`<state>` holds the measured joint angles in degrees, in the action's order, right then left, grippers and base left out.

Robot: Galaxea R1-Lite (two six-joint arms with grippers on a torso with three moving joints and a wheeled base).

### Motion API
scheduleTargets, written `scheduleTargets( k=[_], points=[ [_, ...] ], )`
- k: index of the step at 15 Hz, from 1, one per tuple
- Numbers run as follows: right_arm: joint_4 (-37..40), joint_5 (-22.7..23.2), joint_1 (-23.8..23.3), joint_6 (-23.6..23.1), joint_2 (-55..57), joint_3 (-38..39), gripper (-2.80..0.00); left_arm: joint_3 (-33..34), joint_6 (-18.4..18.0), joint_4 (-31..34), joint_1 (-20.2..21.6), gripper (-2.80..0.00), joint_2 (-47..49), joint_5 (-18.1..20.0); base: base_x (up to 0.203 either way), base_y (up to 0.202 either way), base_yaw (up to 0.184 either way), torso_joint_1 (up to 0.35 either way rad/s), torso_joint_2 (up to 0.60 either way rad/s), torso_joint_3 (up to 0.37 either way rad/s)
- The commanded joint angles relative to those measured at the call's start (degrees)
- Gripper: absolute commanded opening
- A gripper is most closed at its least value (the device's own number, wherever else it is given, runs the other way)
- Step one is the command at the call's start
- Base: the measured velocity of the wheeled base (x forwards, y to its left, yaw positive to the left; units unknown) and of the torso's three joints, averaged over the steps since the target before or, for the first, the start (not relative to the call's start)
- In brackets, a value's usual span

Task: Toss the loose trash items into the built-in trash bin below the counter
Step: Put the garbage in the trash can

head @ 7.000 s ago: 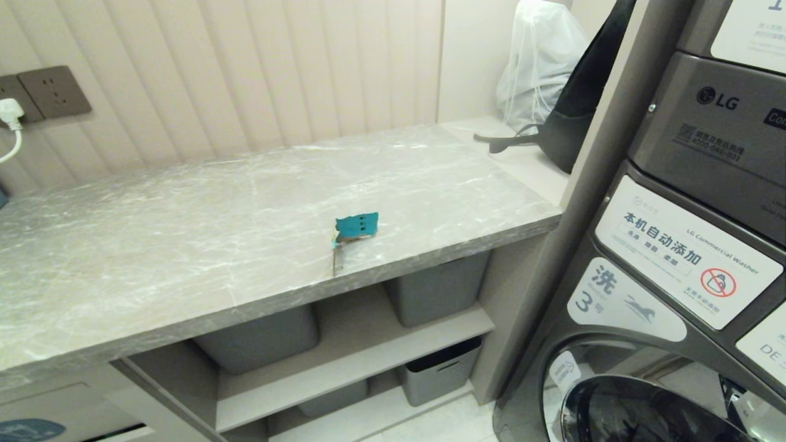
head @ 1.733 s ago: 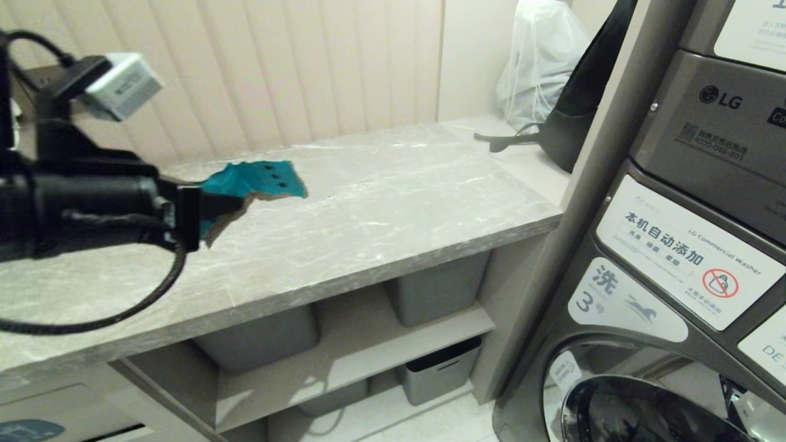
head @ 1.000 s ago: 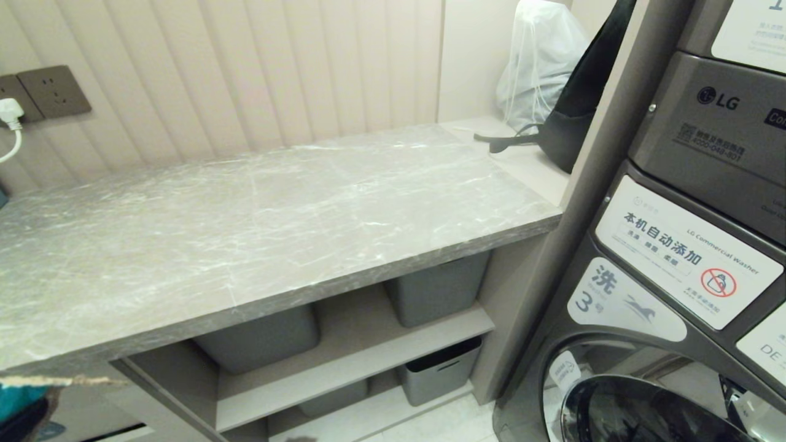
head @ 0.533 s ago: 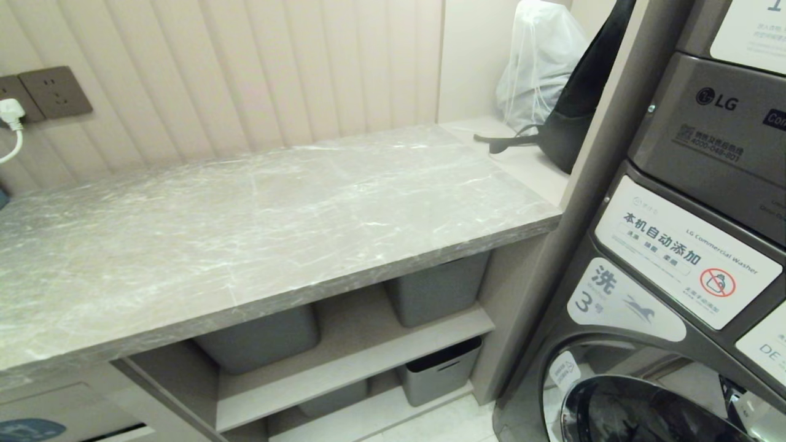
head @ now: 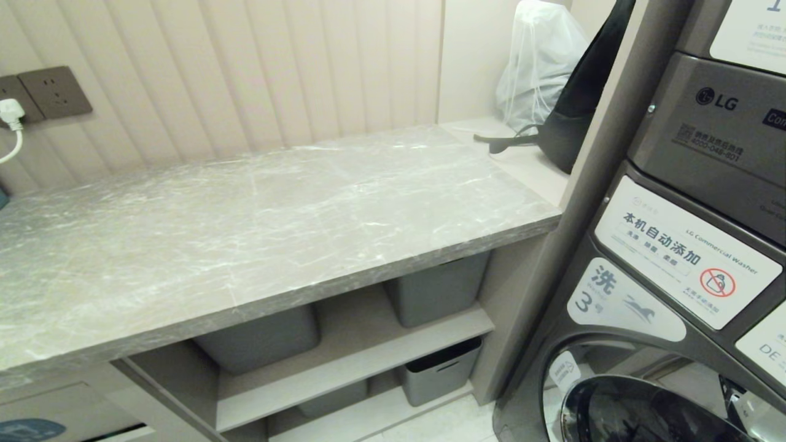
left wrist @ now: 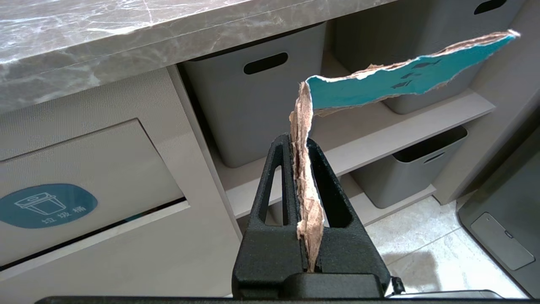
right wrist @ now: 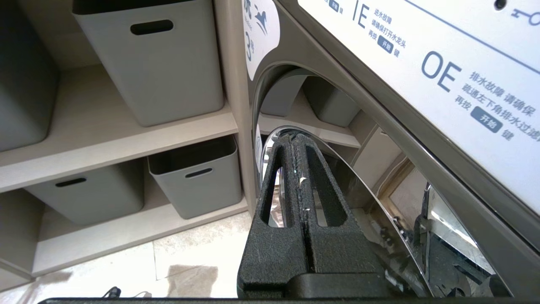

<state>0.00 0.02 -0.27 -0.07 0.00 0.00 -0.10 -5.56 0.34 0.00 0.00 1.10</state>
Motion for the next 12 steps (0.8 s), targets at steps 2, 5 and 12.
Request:
scheduleTargets(
  k=[2,5,12],
  points=[
    [0.0,0.06,0.0,-0.01,0.0,0.0,-2.8,0.01,-0.6,0.52,0.0,-2.8,-0.09,1.45,0.0,0.0,0.0,0.0,0.0,0.0],
    [0.0,0.06,0.0,-0.01,0.0,0.0,-2.8,0.19,-1.12,-0.14,0.0,-2.8,-0.09,1.19,0.0,0.0,0.0,0.0,0.0,0.0],
    [-0.09,0.16,0.0,-0.81,0.0,0.0,-2.8,0.19,-4.02,-0.17,0.0,-2.8,-0.09,1.28,0.0,0.0,0.0,0.0,0.0,0.0]
  ],
)
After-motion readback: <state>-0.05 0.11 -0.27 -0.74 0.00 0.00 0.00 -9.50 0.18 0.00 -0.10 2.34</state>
